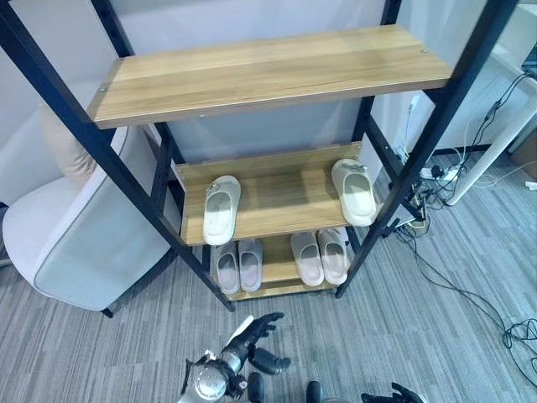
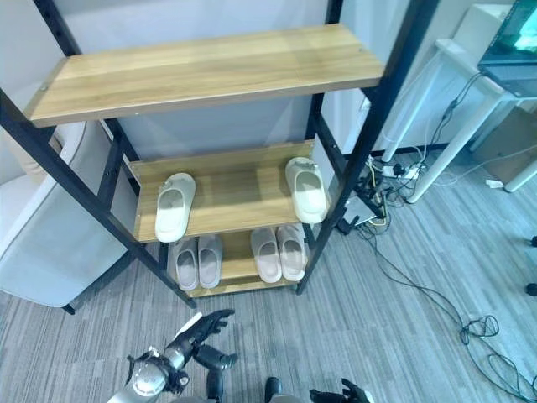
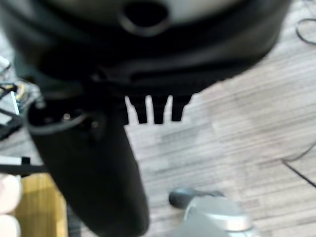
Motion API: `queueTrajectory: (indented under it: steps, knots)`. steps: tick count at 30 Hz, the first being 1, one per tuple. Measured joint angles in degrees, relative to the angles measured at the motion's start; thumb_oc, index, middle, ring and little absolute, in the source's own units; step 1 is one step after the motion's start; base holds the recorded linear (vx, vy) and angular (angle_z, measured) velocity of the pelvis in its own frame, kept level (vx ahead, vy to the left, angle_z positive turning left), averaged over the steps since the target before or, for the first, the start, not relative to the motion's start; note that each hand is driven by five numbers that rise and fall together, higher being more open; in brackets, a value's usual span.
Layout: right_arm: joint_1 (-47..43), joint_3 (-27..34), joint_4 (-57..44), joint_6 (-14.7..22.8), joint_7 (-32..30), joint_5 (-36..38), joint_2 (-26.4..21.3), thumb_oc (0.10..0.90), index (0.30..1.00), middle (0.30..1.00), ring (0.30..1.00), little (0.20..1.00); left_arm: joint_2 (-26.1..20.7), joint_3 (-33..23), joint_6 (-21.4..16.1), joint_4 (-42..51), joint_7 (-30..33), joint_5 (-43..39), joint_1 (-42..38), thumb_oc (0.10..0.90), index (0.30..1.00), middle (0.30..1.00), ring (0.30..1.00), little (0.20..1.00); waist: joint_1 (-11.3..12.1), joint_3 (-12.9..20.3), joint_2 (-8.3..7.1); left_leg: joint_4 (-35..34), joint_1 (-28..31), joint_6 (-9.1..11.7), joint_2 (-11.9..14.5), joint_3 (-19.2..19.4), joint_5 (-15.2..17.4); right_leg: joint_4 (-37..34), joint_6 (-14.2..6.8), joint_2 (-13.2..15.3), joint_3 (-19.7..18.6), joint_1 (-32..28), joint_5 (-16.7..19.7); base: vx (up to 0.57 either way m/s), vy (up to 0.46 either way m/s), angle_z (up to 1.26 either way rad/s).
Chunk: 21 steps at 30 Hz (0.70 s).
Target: Arrange the slippers neatly on the shoe rack.
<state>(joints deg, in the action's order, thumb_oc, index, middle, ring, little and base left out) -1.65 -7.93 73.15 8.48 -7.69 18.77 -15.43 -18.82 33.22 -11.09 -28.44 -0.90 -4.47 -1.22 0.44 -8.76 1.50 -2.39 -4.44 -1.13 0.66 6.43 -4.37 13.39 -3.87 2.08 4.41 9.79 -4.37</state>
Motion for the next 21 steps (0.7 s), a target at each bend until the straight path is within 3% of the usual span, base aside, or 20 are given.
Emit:
queueTrajectory:
  steps: [1, 3, 5, 7, 9, 11, 12, 14, 15, 17, 18, 21]
  knots:
    - [-0.6, -0.2, -0.5, 0.1, 0.0, -0.3, 0.2, 0.800, 0.900, 0.900, 0.900, 0.900, -0.5, 0.0, 0.0, 0.0, 0.1, 0.0, -0.7, 0.800, 0.900, 0.900, 0.900, 0.900, -0.1, -0.7, -0.07, 0.0, 0.3, -0.2, 0.3, 0.5, 0.1, 1.4, -0.6, 0.1, 0.1, 0.6, 0.1, 0.04, 0.071, -0.35]
    - [-0.9, 0.0, -2.2, 0.3, 0.0, -1.2, 1.0, 0.800, 0.900, 0.900, 0.900, 0.900, -2.1, 0.0, 0.1, -0.1, 0.1, 0.3, -2.4, 0.800, 0.900, 0.900, 0.900, 0.900, -1.1, -2.2, 0.13, -1.0, 1.9, -0.5, 1.2, 0.9, 0.3, 2.9, -3.8, 0.6, 1.5, 0.8, 0.3, 0.13, -0.007, -0.10]
    - [-0.9, 0.2, -1.8, 0.4, -0.1, -2.0, 0.9, 0.800, 0.900, 0.900, 0.900, 0.900, -2.5, 1.0, 0.2, -0.2, 0.1, 2.1, -3.8, 0.800, 0.900, 0.900, 0.900, 0.900, -1.2, -3.0, 0.83, -2.3, 3.3, -1.1, 1.1, 0.7, 0.2, 3.3, -5.0, 4.5, 3.2, 0.8, -0.6, 0.13, -0.060, 0.03]
    - [-0.6, 1.8, -1.6, 0.4, -0.1, -2.0, 1.0, 0.800, 0.900, 0.900, 0.900, 0.900, -3.0, 1.8, 0.1, -0.2, 0.1, 3.0, -5.1, 0.800, 0.900, 0.900, 0.900, 0.900, -1.6, -3.4, 1.48, -2.8, 3.3, -1.4, 0.4, -0.7, 0.4, -1.8, -5.3, 8.9, 2.1, 0.5, -0.3, 0.12, -0.054, 0.20]
    - [-0.6, 2.4, -1.6, 0.2, -0.2, -2.0, 0.9, 0.800, 0.900, 0.900, 0.900, 0.900, -3.3, 1.9, 0.2, -0.2, 0.1, 3.5, -5.5, 0.800, 0.900, 0.900, 0.900, 0.900, -2.0, -3.5, 1.52, -2.8, 3.4, -1.1, 0.1, -1.5, 0.2, -7.7, -6.8, 10.4, 1.0, -0.4, 1.6, 0.07, -0.057, 0.32]
    - [-0.5, 2.2, -1.5, 0.0, -0.1, -2.2, 1.4, 0.800, 0.900, 0.900, 0.900, 0.900, -4.1, 2.0, 0.2, 0.0, 0.1, 3.7, -5.7, 0.800, 0.900, 0.900, 0.900, 0.900, -2.8, -3.5, 0.38, -2.7, 4.2, 0.1, -1.1, -3.6, 0.1, -13.9, -6.7, 10.5, -0.1, -2.9, 7.1, 0.13, -0.141, 0.65]
    - [0.2, 2.2, -1.4, -0.1, -0.1, -2.3, 1.7, 0.800, 0.900, 0.900, 0.900, 0.900, -4.9, 2.0, 0.3, 1.1, 0.1, 4.4, -5.4, 0.800, 0.900, 0.900, 0.900, 0.900, -3.3, -3.2, -0.82, -2.8, 4.9, 0.8, -2.1, -4.9, 0.3, -15.9, -4.9, 10.5, -1.5, -4.7, 11.2, 0.07, -0.123, 0.75]
    - [0.0, 1.9, -1.4, -0.9, -0.2, -3.2, 0.2, 0.800, 0.900, 0.900, 0.900, 0.900, -5.7, 1.0, 0.8, 10.0, 0.2, 5.4, -2.2, 0.800, 0.900, 0.900, 0.900, 0.900, -2.0, -2.6, 1.59, -2.8, 5.5, 2.7, 0.4, -5.6, 0.6, -18.4, -3.7, 7.9, -0.1, -7.2, 12.2, 0.07, -0.148, 0.28]
    - [0.2, 1.5, -1.8, -0.8, -0.1, -4.8, -0.3, 0.800, 0.900, 0.900, 0.900, 0.900, -7.3, -2.5, 0.1, 20.4, -0.5, 5.6, 1.7, 0.800, 0.900, 0.900, 0.900, 0.900, -1.8, -2.3, 2.05, -2.8, 5.9, 3.5, 1.6, -5.6, 0.9, -18.7, -3.4, 6.4, 0.2, -7.8, 12.2, 0.06, -0.141, -0.03]
    - [0.2, 0.9, -2.0, -0.9, -0.1, -5.2, -1.2, 0.800, 0.900, 0.900, 0.900, 0.900, -6.3, -4.4, -1.8, 24.1, -0.6, 5.7, 0.7, 0.800, 0.900, 0.900, 0.900, 0.900, -1.0, -2.0, 2.44, -2.8, 6.7, 3.9, 2.5, -5.6, 0.9, -18.8, -2.8, 5.6, 0.7, -8.9, 11.7, 0.04, -0.120, 0.06]
    - [0.5, 0.4, -2.3, -1.1, -0.2, -7.3, -1.8, 0.800, 0.900, 0.900, 0.900, 0.900, -7.3, -7.5, -1.7, 29.3, -0.6, 5.8, 0.6, 0.800, 0.900, 0.900, 0.900, 0.900, -1.3, -1.2, 2.21, -2.8, 7.0, 4.8, 3.2, -6.0, 1.2, -18.8, -2.8, 4.9, 1.4, -9.2, 11.5, 0.07, -0.180, 0.17]
    - [2.6, -0.5, -1.6, -1.4, -0.3, -7.9, -1.5, 0.800, 0.900, 0.900, 0.900, 0.900, -8.7, -11.0, -1.9, 31.8, 2.2, 10.7, -2.1, 0.800, 0.900, 0.900, 0.900, 0.900, -1.1, 1.2, 1.21, -2.9, 7.2, 5.3, 3.6, -7.1, 1.2, -19.2, -2.5, 4.5, 2.3, -10.1, 11.0, 0.03, -0.131, 0.20]
